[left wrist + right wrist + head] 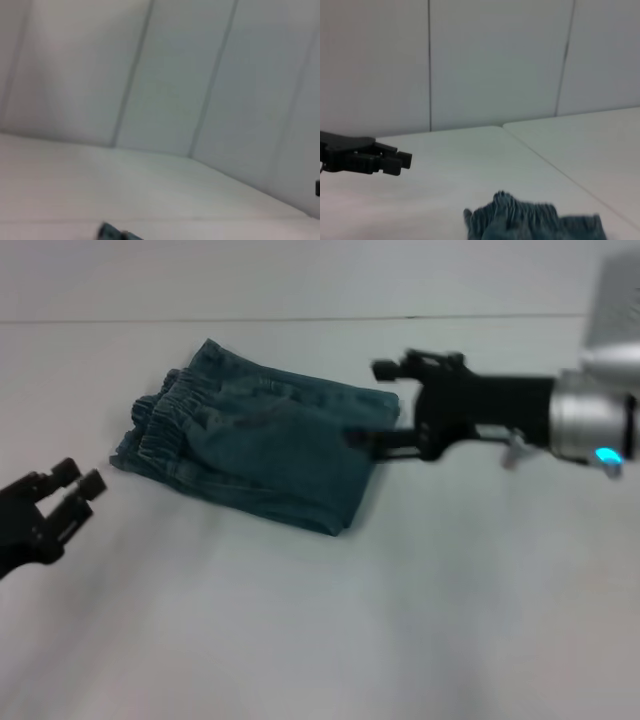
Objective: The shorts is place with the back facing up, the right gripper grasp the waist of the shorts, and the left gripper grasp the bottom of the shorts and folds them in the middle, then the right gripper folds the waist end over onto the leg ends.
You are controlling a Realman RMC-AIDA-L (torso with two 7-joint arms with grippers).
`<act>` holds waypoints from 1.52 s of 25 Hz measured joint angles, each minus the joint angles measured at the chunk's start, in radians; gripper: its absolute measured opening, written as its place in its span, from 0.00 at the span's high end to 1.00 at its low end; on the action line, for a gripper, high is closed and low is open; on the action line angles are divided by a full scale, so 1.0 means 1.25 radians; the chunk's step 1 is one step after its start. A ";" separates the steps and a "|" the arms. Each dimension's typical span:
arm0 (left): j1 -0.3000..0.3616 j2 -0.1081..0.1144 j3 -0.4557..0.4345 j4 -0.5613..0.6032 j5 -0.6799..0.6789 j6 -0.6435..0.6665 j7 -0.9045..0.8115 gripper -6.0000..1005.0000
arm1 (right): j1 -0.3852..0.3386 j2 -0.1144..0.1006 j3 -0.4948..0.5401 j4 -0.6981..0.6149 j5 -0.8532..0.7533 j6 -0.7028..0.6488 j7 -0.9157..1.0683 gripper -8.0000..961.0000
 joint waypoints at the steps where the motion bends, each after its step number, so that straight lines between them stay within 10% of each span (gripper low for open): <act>1: -0.004 0.001 0.001 0.015 0.038 0.026 -0.020 0.77 | -0.031 0.002 0.003 0.003 0.020 -0.013 -0.025 0.04; 7: -0.022 0.011 -0.001 0.039 0.158 0.118 -0.040 0.56 | -0.132 0.004 0.007 0.057 0.080 -0.078 -0.129 0.04; 9: -0.029 0.017 -0.005 0.040 0.198 0.141 -0.047 0.33 | -0.140 0.004 0.010 0.090 0.083 -0.098 -0.158 0.04; 20: -0.062 0.034 -0.013 0.047 0.325 0.156 -0.091 0.10 | -0.151 0.006 0.013 0.144 0.086 -0.120 -0.233 0.04; 38: -0.098 0.047 -0.008 0.054 0.406 0.199 -0.097 0.11 | -0.132 0.004 0.027 0.184 0.090 -0.124 -0.313 0.04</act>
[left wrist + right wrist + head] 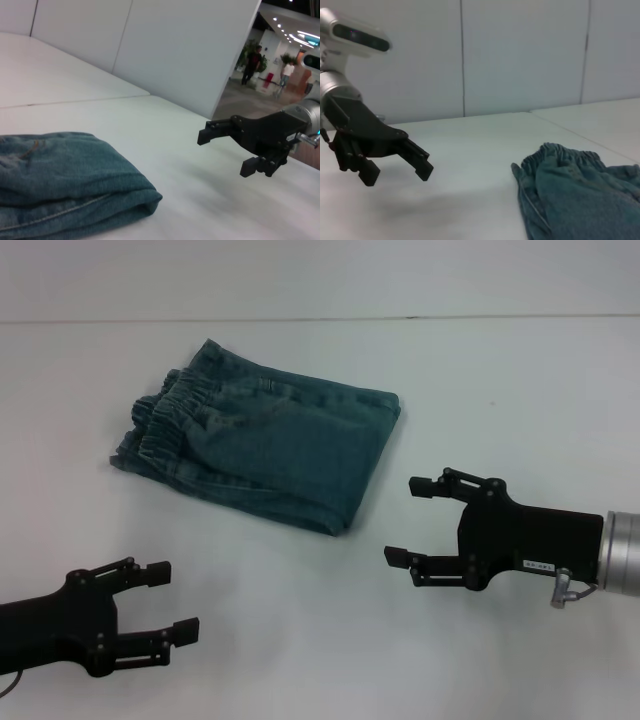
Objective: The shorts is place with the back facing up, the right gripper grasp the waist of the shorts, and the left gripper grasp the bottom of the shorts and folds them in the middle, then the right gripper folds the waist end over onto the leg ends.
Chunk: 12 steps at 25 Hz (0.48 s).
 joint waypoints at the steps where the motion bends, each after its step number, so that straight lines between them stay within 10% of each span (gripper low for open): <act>1: -0.002 0.001 0.000 0.000 0.004 -0.001 -0.003 0.11 | 0.008 0.000 -0.001 0.009 -0.001 0.001 -0.004 0.04; 12: -0.014 0.005 0.000 0.000 0.045 0.003 -0.025 0.11 | 0.049 -0.005 -0.002 0.050 -0.005 0.000 -0.026 0.04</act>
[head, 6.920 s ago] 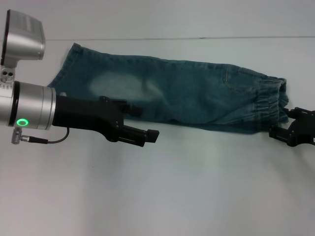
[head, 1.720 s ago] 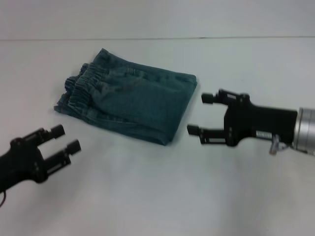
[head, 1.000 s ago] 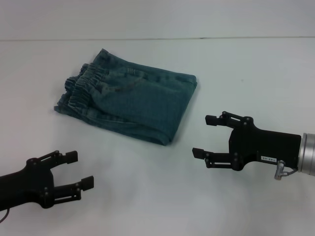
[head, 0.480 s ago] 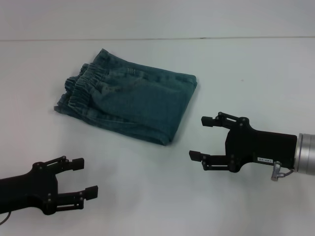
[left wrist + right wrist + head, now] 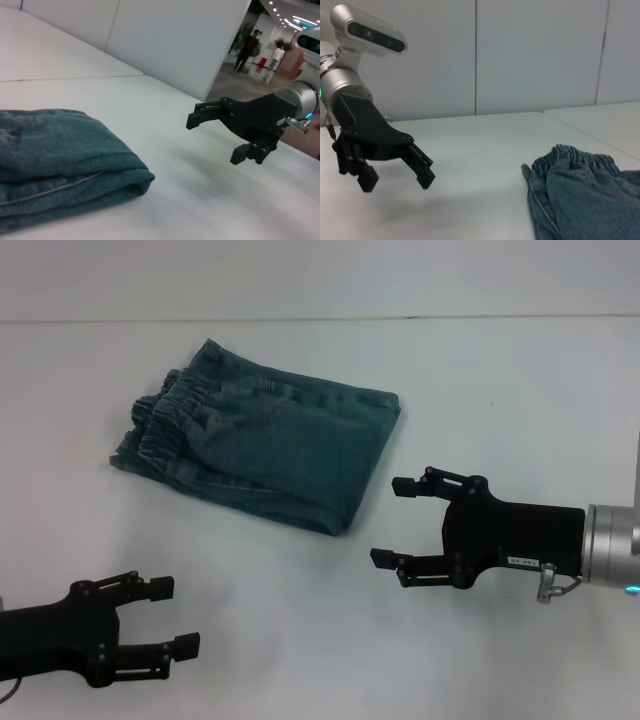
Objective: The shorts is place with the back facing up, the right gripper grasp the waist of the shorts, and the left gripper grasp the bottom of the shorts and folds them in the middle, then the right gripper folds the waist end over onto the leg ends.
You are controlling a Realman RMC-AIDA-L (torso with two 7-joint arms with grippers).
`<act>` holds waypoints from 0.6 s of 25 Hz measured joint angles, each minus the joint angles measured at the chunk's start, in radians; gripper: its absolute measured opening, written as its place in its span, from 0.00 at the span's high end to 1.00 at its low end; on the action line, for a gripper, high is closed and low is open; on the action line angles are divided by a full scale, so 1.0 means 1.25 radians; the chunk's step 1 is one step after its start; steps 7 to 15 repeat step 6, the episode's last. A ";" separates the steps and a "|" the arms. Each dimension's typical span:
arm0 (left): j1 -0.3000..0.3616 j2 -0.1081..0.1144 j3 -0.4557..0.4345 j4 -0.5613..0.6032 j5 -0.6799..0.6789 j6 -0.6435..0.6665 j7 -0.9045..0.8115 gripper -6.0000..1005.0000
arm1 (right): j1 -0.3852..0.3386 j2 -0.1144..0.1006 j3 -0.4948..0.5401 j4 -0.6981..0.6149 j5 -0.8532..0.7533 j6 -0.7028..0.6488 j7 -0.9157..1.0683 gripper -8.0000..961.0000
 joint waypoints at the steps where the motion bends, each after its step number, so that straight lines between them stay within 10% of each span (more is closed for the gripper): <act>1: -0.001 0.001 0.001 0.000 0.001 0.001 -0.003 0.11 | -0.001 -0.001 0.002 -0.002 -0.003 0.000 0.000 0.04; 15: -0.007 0.003 0.002 0.009 0.013 0.023 -0.010 0.11 | -0.002 -0.006 0.011 -0.007 -0.020 -0.001 0.007 0.04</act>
